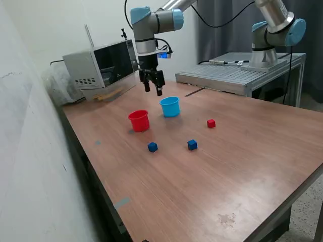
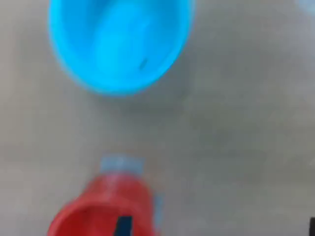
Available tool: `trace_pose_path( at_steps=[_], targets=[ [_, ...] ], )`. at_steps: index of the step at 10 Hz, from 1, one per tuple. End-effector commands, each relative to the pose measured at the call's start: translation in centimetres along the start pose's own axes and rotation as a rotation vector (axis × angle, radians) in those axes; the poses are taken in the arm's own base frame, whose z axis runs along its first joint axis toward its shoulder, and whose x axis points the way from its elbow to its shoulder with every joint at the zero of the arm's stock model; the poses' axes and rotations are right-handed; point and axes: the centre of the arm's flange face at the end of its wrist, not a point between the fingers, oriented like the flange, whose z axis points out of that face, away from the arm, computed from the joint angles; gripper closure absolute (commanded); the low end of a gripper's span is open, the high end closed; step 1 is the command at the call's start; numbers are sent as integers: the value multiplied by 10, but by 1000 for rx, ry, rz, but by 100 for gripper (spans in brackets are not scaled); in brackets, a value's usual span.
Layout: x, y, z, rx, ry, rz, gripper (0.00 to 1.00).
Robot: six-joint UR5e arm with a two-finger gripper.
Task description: Place red objects in the red bin, and blue objects in the blue bin.
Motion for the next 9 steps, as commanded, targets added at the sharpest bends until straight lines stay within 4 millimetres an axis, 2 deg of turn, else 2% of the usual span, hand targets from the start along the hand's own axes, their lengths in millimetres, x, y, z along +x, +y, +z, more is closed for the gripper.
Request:
trace_pose_path(
  at_steps=[1,4,5,7,9],
  targets=[
    [28,-50,2,142,28,118,0],
    [69,-84,23,213,27,228,0],
    [89,-96,26,225,44,212,0],
    [142,-107,37,165,181,170,0],
    [174,-108,43,130,198,166,0]
  ],
)
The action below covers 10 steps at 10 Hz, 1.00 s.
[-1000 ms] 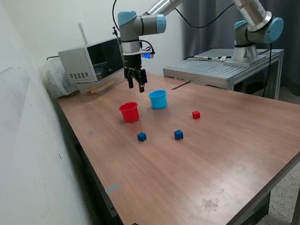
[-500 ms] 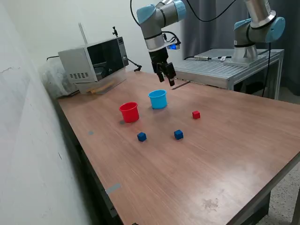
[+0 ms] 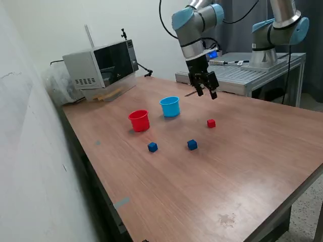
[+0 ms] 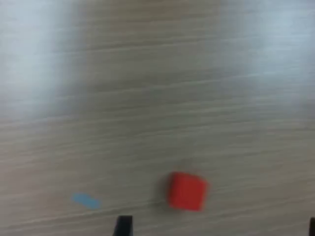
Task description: Place red objects in the red bin, and blue objects in the blue bin.
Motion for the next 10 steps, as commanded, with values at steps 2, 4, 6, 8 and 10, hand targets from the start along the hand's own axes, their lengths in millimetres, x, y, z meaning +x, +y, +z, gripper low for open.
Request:
trace_pose_path(
  at_steps=[2,4,6,8,10],
  targets=[
    [23,4,43,-6,29,22,0],
    [12,17,73,3,24,39,0],
    [0,23,93,24,19,60,0],
    [-4,22,96,28,17,65,0],
    [-11,25,98,21,15,75,0]
  ],
)
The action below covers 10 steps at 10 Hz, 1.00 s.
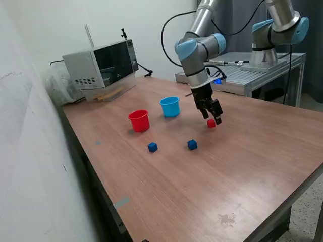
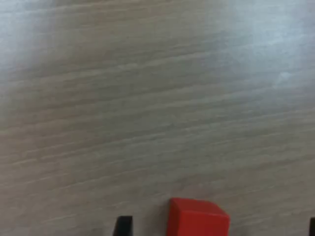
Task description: Place red objects in the red bin, and blue objects in the blue bin.
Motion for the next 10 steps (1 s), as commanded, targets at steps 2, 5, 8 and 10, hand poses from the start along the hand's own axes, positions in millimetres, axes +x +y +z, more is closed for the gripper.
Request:
trace_pose_path(
  at_steps=[2,5,8,10],
  targets=[
    [-8,2,2,-4,-18,10,0],
    [-10,3,0,-12,-45,8,100],
    [3,-3,1,-8,-50,-13,100],
    [7,-3,-36,-63,-54,-19,100]
  ],
)
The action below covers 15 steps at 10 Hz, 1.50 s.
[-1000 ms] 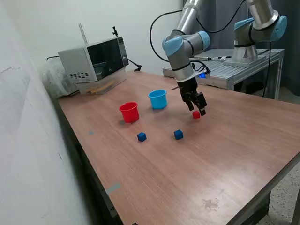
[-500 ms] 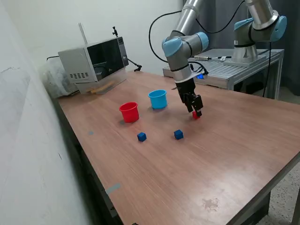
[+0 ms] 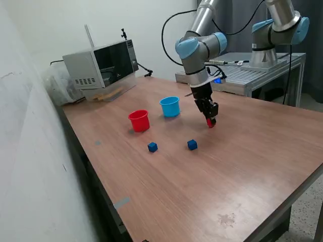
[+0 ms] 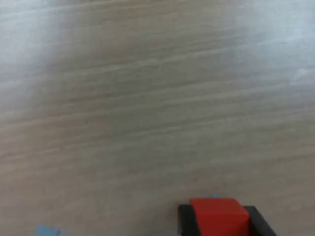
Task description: Place red objects in the red bin, and blue objects in the blue bin.
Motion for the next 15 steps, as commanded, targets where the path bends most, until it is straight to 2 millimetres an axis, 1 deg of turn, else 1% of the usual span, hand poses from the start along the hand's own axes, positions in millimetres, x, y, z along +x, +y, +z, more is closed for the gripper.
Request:
trace_pose_path(
  at_steps=[1,2,4,5,6,8,9,10,11,12,14,15],
  targets=[
    [1,14,-75,-127,8,-2,100],
    [5,23,-106,-188,4,-6,100],
    [-24,42,-154,-202,-56,34,100],
    [-30,51,-173,-241,-78,41,100],
    [-49,65,-193,-279,-78,59,100],
    [-82,95,-228,-355,-74,86,100],
    [-112,116,-232,-383,-78,113,100],
    [-130,128,-223,-390,-79,128,100],
    [-147,140,-208,-385,-81,148,100],
    [-155,147,-191,-371,-82,156,100],
    [-161,161,-150,-337,-83,160,100],
    [-164,168,-134,-331,-83,162,100]
  ],
)
